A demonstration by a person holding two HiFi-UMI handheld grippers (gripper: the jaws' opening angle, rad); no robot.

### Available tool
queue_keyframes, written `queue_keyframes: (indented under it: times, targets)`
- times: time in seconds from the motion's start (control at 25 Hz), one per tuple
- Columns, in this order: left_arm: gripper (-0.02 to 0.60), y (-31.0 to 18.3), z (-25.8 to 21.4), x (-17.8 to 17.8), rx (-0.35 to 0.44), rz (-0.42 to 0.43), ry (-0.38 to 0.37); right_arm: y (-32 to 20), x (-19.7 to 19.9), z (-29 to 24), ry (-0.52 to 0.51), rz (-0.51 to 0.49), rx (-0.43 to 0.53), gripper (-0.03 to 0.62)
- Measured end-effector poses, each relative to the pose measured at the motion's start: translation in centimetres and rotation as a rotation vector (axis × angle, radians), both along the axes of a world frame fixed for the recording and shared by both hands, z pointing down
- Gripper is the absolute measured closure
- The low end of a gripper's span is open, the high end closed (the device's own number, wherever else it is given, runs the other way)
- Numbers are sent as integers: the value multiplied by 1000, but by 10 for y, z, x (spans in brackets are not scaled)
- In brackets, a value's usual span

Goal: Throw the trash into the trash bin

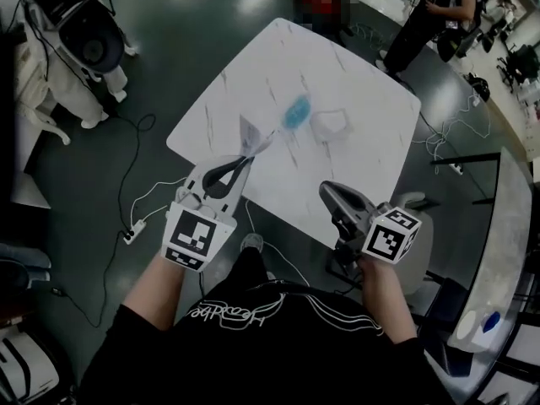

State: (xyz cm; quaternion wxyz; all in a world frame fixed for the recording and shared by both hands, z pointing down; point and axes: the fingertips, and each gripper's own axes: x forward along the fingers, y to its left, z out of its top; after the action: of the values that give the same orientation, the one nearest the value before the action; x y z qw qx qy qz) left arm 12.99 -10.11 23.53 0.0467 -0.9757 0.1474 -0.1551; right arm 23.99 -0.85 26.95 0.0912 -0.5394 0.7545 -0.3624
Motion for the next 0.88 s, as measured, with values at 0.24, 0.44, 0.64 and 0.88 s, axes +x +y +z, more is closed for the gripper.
queue_keyframes:
  times: [0.24, 0.44, 0.64, 0.88]
  targets:
    - [574, 54, -19, -54, -244, -105, 141, 29, -49, -20, 46, -118, 42, 562]
    - [575, 104, -30, -102, -421, -164, 240, 58, -92, -31, 89, -221, 69, 562]
    - [575, 136, -32, -142, -428, -248, 250, 71, -127, -40, 103, -306, 109, 562]
    - [574, 150, -18, -181, -443, -347, 245, 68, -161, -36, 117, -385, 111, 562]
